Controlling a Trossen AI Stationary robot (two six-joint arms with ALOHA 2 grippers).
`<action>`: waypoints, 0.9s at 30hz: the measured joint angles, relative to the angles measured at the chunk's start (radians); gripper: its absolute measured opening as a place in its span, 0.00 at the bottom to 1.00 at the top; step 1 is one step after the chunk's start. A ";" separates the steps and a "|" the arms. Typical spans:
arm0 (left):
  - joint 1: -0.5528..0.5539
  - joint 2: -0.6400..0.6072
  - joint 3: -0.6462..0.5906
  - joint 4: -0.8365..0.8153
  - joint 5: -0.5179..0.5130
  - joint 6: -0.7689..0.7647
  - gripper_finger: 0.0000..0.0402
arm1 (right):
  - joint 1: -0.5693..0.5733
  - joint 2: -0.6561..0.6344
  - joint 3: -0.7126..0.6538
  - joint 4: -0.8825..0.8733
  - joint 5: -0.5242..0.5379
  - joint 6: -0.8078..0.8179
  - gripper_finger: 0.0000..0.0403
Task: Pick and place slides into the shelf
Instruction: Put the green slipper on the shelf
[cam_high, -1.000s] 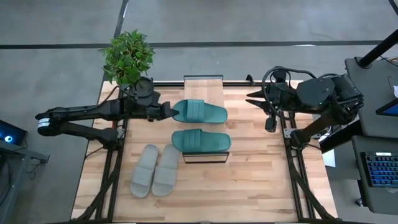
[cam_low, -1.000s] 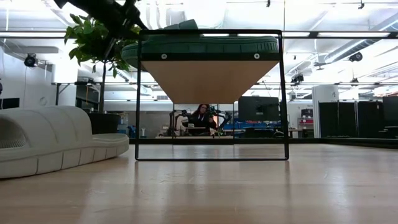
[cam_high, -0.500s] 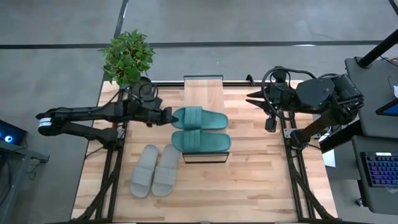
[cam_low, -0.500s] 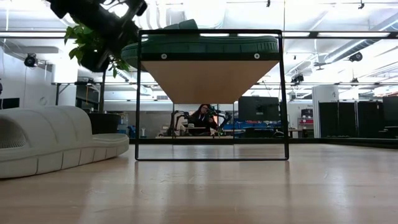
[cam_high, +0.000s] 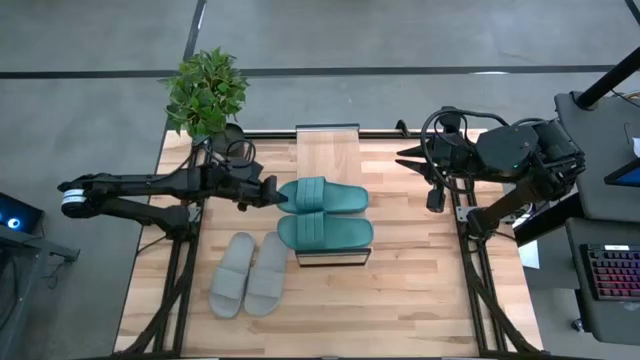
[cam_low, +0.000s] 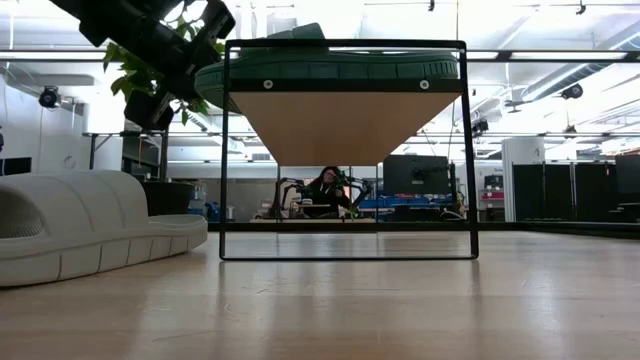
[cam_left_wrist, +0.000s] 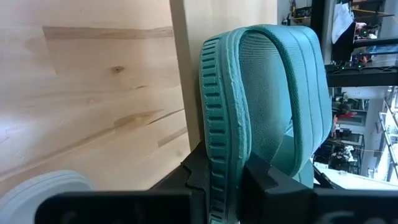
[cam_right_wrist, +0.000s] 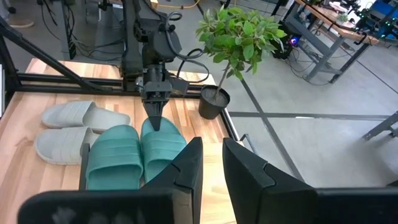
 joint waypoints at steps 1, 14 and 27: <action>0.000 0.000 -0.003 0.002 0.002 -0.007 0.05 | 0.000 0.000 0.000 0.000 0.000 0.000 0.13; 0.000 0.001 -0.066 0.085 0.022 -0.047 0.06 | 0.000 0.000 0.000 -0.001 0.000 -0.005 0.13; -0.006 0.003 -0.067 0.100 0.001 -0.044 0.06 | 0.000 0.000 -0.005 -0.001 0.000 -0.003 0.13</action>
